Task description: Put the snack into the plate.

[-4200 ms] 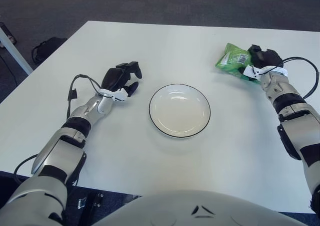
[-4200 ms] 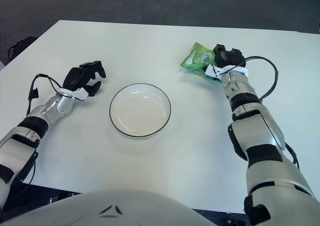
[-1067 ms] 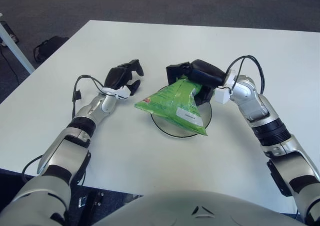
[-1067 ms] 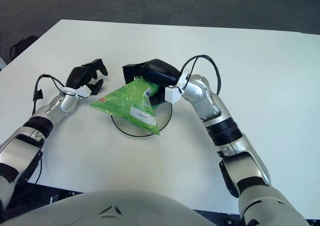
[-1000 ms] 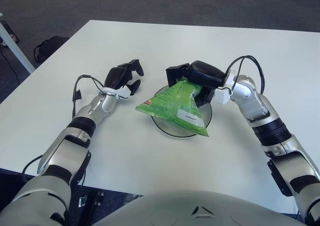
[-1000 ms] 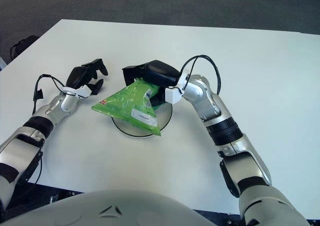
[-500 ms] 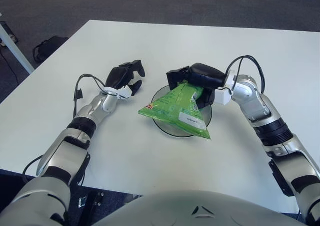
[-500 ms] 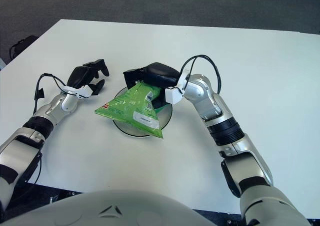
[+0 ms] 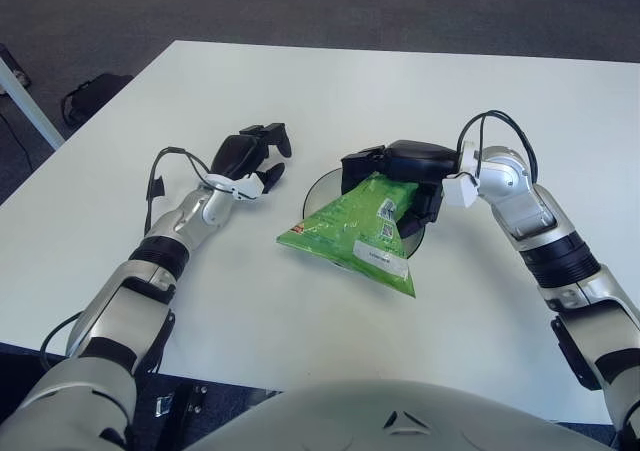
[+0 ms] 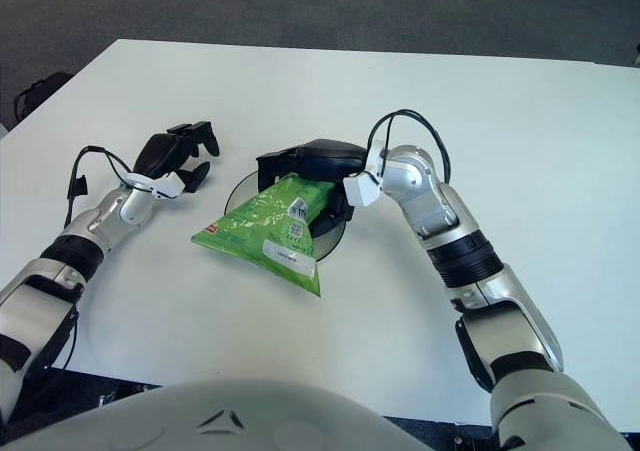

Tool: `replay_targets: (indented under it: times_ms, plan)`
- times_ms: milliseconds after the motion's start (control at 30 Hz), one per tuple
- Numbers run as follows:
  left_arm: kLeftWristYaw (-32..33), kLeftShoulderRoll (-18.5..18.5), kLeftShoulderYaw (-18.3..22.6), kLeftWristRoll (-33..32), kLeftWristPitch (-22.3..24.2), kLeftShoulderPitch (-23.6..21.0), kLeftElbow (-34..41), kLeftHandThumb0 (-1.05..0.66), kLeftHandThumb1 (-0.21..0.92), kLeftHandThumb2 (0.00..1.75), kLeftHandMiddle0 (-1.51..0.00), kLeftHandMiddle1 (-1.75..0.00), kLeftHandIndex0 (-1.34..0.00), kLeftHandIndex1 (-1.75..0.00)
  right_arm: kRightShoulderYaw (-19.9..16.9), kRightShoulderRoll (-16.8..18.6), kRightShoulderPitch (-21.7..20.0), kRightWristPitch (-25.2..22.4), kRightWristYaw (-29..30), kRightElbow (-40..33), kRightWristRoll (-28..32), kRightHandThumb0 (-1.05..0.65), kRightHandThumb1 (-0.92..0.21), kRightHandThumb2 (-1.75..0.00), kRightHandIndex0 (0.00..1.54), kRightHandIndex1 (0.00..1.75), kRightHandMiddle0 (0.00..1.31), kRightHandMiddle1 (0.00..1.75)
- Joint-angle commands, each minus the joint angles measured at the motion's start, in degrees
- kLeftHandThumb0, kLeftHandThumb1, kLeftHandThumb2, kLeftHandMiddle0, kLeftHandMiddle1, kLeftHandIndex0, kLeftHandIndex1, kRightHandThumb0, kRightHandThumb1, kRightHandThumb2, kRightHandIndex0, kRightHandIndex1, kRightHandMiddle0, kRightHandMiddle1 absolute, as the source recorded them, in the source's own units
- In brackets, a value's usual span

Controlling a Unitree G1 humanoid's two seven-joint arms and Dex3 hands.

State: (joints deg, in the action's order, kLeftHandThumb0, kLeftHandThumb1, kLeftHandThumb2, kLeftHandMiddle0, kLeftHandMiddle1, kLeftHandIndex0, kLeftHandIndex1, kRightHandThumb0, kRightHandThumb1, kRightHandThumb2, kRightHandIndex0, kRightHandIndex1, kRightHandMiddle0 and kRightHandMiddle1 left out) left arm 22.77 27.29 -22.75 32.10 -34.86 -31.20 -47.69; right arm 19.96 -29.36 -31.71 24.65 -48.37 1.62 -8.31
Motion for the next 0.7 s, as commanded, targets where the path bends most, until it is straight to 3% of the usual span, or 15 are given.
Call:
replay_targets:
  times_ms: [0,200,267,433,500,600,667]
  plan:
    - [-4.43,-0.74,-1.91,1.58,2.04,4.55,-1.59,-0.01,0.25,1.4,-0.55,-1.75,-0.54,-1.74,-0.13,-1.18,-1.74,1.05,-1.51,0.48,0.36,-0.74,-0.58,-0.69,0.02,0.33,0.0,0.63]
    - [-4.08,-0.83,-1.65,1.93,2.19,4.88,-1.12,-0.01,0.28,1.36,-0.52,-1.75,-0.51,-1.74,-0.4,-2.27,-3.69,5.91,-2.5,3.01,0.26,-0.82,-0.62,-0.62,0.0,0.06,0.0,0.33]
    - [-3.76,-1.0,-1.64,1.92,1.89,4.81,-1.57,-0.01,0.28,1.36,-0.52,-1.75,-0.51,-1.74,-0.45,-2.56,-4.69,8.38,-2.8,4.93,0.35,-0.86,-0.68,-0.55,0.0,0.02,0.0,0.17]
    - [-2.68,-1.42,-1.58,2.02,1.08,4.47,-2.82,-0.01,0.27,1.38,-0.53,-1.75,-0.52,-1.74,-1.1,-3.18,-7.41,11.49,-4.37,9.17,2.1,-0.89,-0.75,-0.46,0.0,0.0,0.0,0.03]
    - [-2.2,-1.47,-1.53,2.09,0.74,4.34,-3.27,-0.01,0.27,1.38,-0.54,-1.75,-0.53,-1.74,-1.53,-3.54,-8.75,11.23,-5.55,10.68,3.41,-0.89,-0.77,-0.44,0.0,0.0,0.0,0.01]
    - [-1.34,-1.64,-1.5,2.21,0.41,4.14,-4.07,-0.01,0.26,1.39,-0.54,-1.75,-0.53,-1.74,-2.35,-4.36,-10.44,6.32,-7.12,11.06,4.01,-0.88,-0.85,-0.4,0.0,0.0,0.0,0.0]
    - [-1.13,-1.74,-1.49,2.16,0.22,3.99,-4.6,-0.01,0.26,1.39,-0.54,-1.75,-0.53,-1.74,-3.56,-5.4,-12.66,2.94,-8.87,11.19,5.4,-0.89,-0.89,-0.47,0.0,0.0,0.0,0.0]
